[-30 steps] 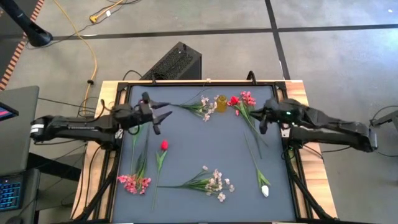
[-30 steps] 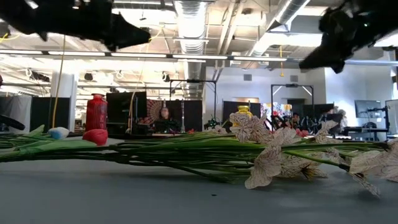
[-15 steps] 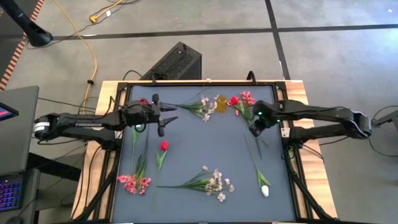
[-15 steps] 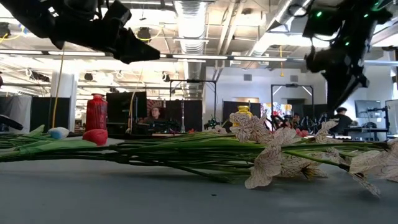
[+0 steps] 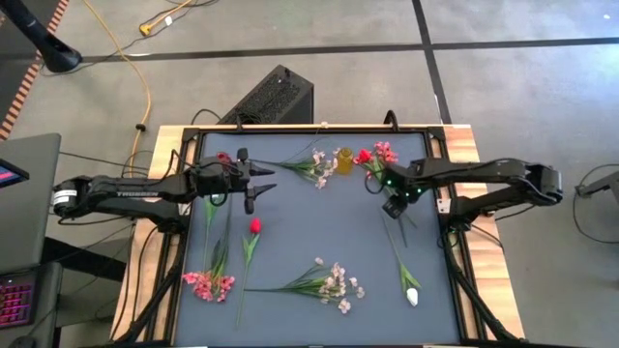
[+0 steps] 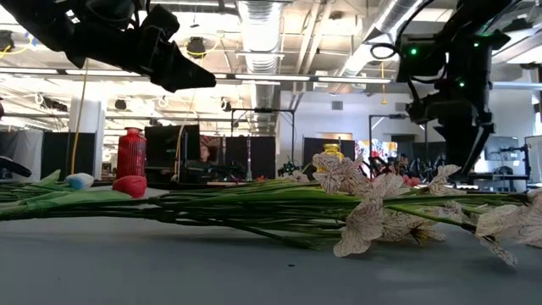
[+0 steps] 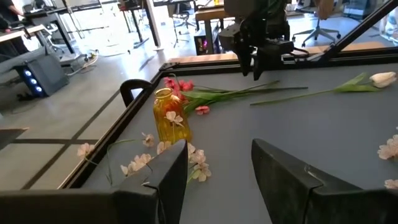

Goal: Sort flowers into vase by color
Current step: Put the top red flower into the red vase

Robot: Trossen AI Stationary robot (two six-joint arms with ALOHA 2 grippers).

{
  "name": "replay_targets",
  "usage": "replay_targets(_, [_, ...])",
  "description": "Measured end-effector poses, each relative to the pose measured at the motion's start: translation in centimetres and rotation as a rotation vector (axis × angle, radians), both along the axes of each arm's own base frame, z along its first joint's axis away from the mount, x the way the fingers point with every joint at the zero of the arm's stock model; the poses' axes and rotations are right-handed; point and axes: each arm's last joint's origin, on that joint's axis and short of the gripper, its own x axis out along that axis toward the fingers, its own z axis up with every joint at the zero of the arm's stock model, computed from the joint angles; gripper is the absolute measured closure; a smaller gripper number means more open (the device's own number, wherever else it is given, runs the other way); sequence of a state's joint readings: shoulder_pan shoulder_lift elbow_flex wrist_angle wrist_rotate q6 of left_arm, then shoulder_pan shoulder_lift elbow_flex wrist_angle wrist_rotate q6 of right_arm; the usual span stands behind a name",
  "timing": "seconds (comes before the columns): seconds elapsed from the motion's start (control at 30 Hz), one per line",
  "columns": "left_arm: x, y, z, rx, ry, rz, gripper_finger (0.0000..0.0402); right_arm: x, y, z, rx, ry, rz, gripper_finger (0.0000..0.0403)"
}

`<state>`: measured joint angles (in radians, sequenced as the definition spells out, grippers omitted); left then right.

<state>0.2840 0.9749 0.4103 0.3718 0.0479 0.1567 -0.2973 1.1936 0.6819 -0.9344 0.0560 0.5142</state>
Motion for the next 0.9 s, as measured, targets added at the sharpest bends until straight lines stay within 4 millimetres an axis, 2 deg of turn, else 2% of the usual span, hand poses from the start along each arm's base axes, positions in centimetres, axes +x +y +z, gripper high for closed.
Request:
replay_targets(0.23, [0.0, 0.0, 0.0, -0.002, -0.005, 0.001, 0.0233, -1.0, -0.1, -2.0, -0.001, 0.031, 0.022, 0.0214])
replay_targets(0.6, [0.0, 0.0, 0.3, -0.005, -0.029, 0.003, 0.0233, -1.2, -0.3, -2.3, -0.012, 0.048, -0.017, 0.0228])
replay_targets(0.77, [0.0, 0.0, 0.3, -0.006, -0.029, 0.003, 0.0233, -1.9, 0.0, -3.7, 0.002, 0.065, -0.058, 0.0239])
replay_targets(0.9, [0.0, 0.0, 0.3, -0.006, -0.029, 0.003, 0.0233, -1.8, 0.3, -4.1, 0.002, 0.037, -0.059, 0.0245])
